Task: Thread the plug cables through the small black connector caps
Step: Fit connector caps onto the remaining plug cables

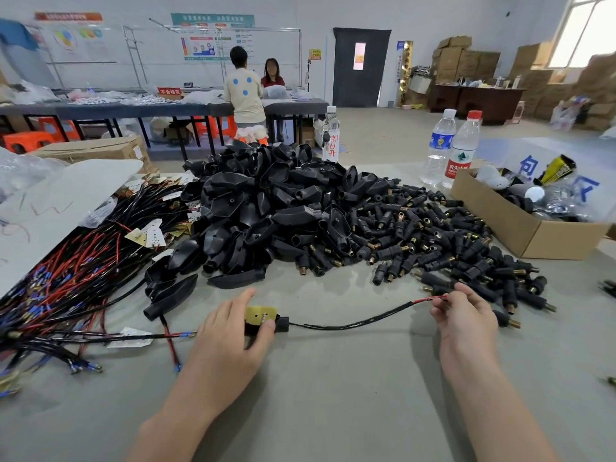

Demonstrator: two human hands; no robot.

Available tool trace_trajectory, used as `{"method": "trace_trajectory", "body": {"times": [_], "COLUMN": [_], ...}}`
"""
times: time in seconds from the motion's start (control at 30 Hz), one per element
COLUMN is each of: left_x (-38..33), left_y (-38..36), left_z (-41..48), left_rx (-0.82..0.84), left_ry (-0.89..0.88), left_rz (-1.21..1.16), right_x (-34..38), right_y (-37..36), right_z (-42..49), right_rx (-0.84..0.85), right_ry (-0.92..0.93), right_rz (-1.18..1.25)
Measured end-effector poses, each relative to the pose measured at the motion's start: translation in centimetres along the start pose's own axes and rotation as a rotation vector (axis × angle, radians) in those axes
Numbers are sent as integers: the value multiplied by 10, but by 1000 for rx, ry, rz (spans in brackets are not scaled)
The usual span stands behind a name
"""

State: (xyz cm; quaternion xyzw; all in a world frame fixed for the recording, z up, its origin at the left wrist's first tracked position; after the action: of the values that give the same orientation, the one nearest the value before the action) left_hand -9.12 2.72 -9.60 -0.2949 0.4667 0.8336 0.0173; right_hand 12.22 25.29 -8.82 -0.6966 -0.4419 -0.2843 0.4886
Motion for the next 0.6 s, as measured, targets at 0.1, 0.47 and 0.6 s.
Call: {"method": "trace_trajectory", "body": {"times": [0.1, 0.47, 0.6], "left_x": [3, -1, -3], "left_y": [-1, 0, 3], "left_z": [-1, -1, -4], "left_rx": [18, -8, 26], "left_ry": [5, -18, -58], "left_rz": [7, -19, -76], "right_x": [0, -30, -57], "right_y": [0, -22, -31], "right_z": [0, -44, -62], "right_rx": [-23, 374, 761], "right_ry": [10, 517, 686], "right_rz": [47, -716, -1160]}}
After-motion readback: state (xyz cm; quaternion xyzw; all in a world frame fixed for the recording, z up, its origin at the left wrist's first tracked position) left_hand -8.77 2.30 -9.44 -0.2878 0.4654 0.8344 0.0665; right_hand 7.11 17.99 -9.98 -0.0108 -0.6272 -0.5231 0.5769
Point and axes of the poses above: each hand's wrist, its own z-axis towards the middle knuckle, its own y-axis out of the back of the hand, x = y × z, the point moved 1 cm from there along z, towards the middle knuckle, and after that the axes turned 10 degrees about -y, right-handed, at the moved point
